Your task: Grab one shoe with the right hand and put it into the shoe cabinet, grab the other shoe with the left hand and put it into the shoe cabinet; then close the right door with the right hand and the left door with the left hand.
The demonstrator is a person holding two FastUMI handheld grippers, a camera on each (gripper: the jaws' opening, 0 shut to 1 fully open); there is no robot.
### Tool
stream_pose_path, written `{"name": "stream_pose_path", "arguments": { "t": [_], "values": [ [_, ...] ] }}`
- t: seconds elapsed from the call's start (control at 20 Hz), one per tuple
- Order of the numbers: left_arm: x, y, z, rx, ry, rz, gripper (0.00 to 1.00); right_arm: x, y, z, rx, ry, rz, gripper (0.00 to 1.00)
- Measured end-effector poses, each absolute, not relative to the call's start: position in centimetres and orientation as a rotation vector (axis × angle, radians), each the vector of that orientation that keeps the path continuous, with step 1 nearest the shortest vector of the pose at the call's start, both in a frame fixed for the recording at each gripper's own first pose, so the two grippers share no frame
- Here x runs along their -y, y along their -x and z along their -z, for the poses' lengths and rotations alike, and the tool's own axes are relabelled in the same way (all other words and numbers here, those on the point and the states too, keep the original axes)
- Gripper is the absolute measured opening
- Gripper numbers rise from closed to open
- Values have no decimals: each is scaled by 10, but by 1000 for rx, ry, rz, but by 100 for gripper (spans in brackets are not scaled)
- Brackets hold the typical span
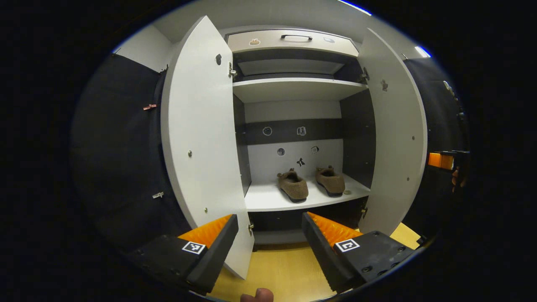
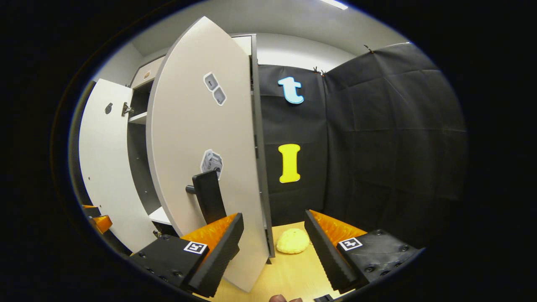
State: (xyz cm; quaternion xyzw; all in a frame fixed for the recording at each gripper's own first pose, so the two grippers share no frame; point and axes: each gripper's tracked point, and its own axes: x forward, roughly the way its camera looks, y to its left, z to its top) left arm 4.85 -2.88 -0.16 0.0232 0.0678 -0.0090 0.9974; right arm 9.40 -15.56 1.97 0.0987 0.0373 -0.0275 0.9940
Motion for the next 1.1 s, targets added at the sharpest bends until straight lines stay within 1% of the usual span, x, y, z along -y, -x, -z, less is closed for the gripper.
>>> {"name": "stream_pose_path", "arguments": {
  "t": [0.35, 0.55, 0.85, 1.1],
  "values": [
    [11, -36, 12, -157, -50, -16, 96, 63, -108, -11, -117, -224, -149, 98],
    [7, -33, 12, -158, -48, -25, 96, 41, -102, -13, -113, -198, -186, 98],
    [-6, -23, 7, -149, -8, -25, 96, 32, -84, -10, -116, -191, -204, 98],
    [-62, -12, -11, -105, 3, -122, 96, 30, -77, -8, -123, -195, -207, 98]
  ]
}}
